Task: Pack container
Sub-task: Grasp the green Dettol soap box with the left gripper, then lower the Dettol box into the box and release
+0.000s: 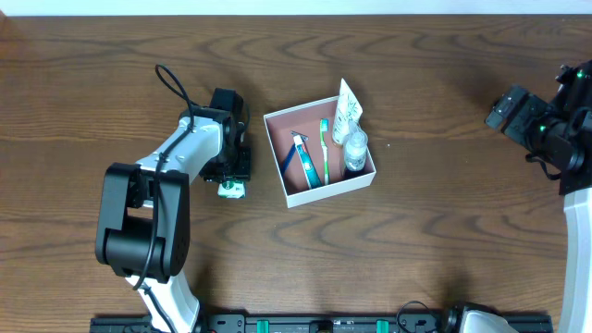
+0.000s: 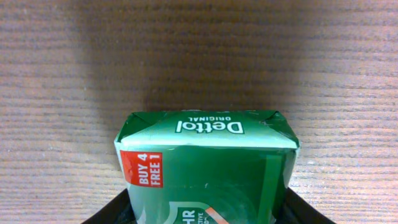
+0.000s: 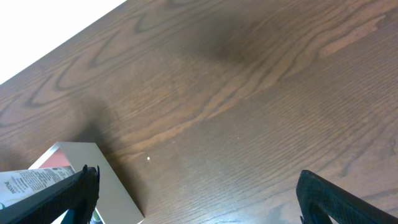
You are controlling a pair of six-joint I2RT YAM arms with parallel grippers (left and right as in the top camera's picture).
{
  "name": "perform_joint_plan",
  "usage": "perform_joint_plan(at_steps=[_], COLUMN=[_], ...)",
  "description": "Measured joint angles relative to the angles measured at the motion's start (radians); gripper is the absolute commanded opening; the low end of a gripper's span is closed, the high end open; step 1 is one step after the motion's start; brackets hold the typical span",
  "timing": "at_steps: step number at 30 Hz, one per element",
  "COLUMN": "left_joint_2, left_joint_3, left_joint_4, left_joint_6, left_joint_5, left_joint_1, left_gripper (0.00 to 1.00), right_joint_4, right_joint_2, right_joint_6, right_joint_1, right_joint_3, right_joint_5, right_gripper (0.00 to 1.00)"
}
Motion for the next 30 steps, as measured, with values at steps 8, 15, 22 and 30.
perform_joint_plan(at_steps=[8, 15, 22, 30], left_joint_2=[-0.119, -0.452, -0.472, -0.232], left_joint_3=[0.034, 0.093, 0.097, 0.088], left_joint_4=[-0.112, -0.085, 0.076, 0.185], left_joint_6=[-0.035, -0.137, -0.326, -0.483], left_joint_5=[0.009, 0.012, -0.021, -0.074], left_joint_1=[0.0, -0.077, -0.262, -0.361], left_gripper=[0.39, 0.39, 0.39, 0.39], right_joint_4=[0.0, 0.0, 0.0, 0.0], right_joint_2=[0.0, 0.0, 0.0, 0.0], right_joint_6=[0.0, 0.0, 0.0, 0.0], right_joint_1=[0.0, 0.0, 0.0, 0.0], right_joint_3=[0.0, 0.0, 0.0, 0.0], right_joint_5=[0.0, 0.0, 0.0, 0.0], right_gripper=[0.99, 0.99, 0.99, 0.99])
